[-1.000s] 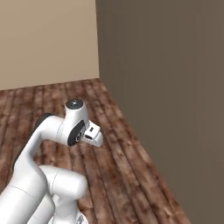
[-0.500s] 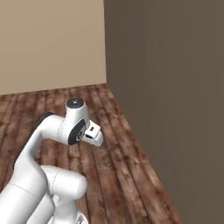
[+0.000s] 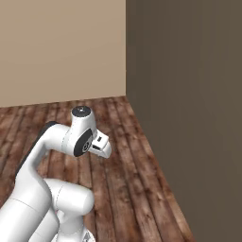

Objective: Four empty soda cans are scattered around the kitchen. Gather all the cans and cluster them next to the stove for recycling.

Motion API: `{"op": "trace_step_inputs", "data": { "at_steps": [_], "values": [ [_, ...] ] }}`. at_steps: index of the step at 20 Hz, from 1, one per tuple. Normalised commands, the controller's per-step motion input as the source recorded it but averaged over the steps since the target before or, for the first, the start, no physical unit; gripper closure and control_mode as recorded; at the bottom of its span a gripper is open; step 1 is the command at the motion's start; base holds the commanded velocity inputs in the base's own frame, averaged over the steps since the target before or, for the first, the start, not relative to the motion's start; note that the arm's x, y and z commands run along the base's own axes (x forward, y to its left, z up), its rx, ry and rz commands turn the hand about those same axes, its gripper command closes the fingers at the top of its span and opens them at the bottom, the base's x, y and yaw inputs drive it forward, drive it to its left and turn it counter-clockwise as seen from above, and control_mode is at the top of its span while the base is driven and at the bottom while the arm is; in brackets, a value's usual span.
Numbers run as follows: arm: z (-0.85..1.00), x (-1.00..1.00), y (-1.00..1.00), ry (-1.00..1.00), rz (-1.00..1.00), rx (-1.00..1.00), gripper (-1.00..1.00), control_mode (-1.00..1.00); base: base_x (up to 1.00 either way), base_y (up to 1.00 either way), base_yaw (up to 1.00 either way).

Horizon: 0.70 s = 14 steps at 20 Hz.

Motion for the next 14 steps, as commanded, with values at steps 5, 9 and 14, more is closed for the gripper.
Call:
{"op": "trace_step_inputs", "data": {
  "at_steps": [5,9,14],
  "values": [
    [0.00,0.00,0.00,0.00,0.00,0.00,-1.00,1.00,0.97,0.00,0.09],
    [0.00,0.00,0.00,0.00,0.00,0.00,-1.00,1.00,1.00,0.00,0.06],
    [0.00,0.00,0.00,0.00,0.00,0.00,-1.00,1.00,1.00,0.00,0.07]
  ]
}}
